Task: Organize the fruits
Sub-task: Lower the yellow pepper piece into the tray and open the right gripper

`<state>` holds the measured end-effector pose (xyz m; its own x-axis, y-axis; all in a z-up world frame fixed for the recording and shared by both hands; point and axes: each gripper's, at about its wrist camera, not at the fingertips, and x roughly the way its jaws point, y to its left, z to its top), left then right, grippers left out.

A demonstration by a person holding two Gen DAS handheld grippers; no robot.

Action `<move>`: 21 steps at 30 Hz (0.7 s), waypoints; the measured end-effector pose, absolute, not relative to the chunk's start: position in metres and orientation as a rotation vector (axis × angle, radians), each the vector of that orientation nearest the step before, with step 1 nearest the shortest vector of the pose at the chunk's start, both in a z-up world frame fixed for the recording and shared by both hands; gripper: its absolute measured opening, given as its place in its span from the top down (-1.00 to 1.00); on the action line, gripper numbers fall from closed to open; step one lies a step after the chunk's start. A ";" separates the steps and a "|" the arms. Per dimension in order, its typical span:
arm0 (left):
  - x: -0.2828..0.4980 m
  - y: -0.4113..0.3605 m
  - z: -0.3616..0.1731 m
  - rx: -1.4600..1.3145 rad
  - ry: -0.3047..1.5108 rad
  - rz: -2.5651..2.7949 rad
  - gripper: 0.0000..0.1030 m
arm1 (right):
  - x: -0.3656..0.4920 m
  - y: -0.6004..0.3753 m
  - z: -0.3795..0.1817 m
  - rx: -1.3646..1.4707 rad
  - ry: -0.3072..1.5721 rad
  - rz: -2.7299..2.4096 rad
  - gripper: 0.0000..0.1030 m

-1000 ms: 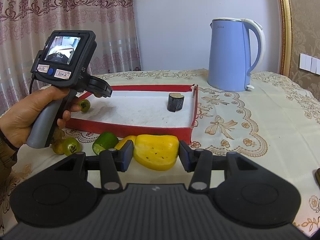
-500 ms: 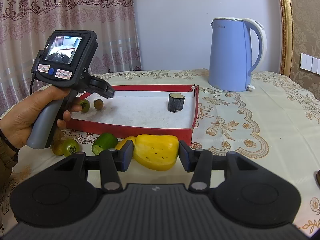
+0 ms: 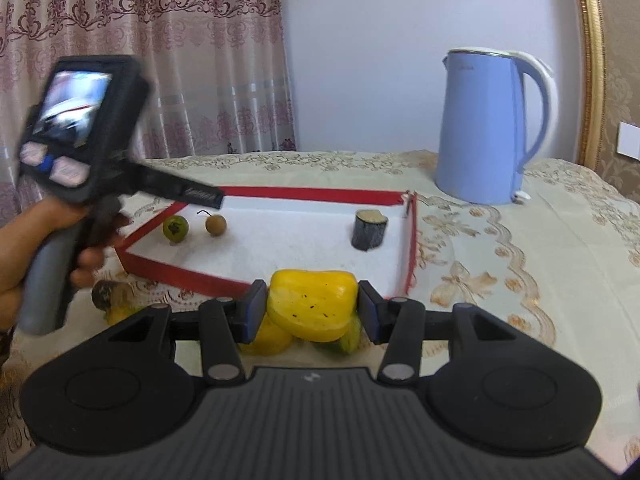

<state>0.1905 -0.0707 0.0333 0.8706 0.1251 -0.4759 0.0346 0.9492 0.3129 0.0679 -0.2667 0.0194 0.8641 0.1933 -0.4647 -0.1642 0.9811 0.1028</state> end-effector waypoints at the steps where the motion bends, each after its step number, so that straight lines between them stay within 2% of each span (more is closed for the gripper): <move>1: 0.187 -0.066 0.034 0.317 0.520 0.053 -0.55 | 0.074 -0.265 0.021 0.059 0.496 0.197 0.10; 5: 0.171 -0.043 0.033 0.278 0.549 0.078 -0.65 | 0.104 -0.259 0.027 0.051 0.512 0.226 0.10; 21: 0.141 0.014 0.018 0.215 0.636 0.155 -0.71 | 0.234 -0.247 0.001 0.041 0.661 0.108 0.10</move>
<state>0.1414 0.0144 0.0180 0.7942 0.2085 -0.5708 -0.0770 0.9662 0.2459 0.2340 -0.2466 0.0005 0.7839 0.1128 -0.6106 -0.0868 0.9936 0.0721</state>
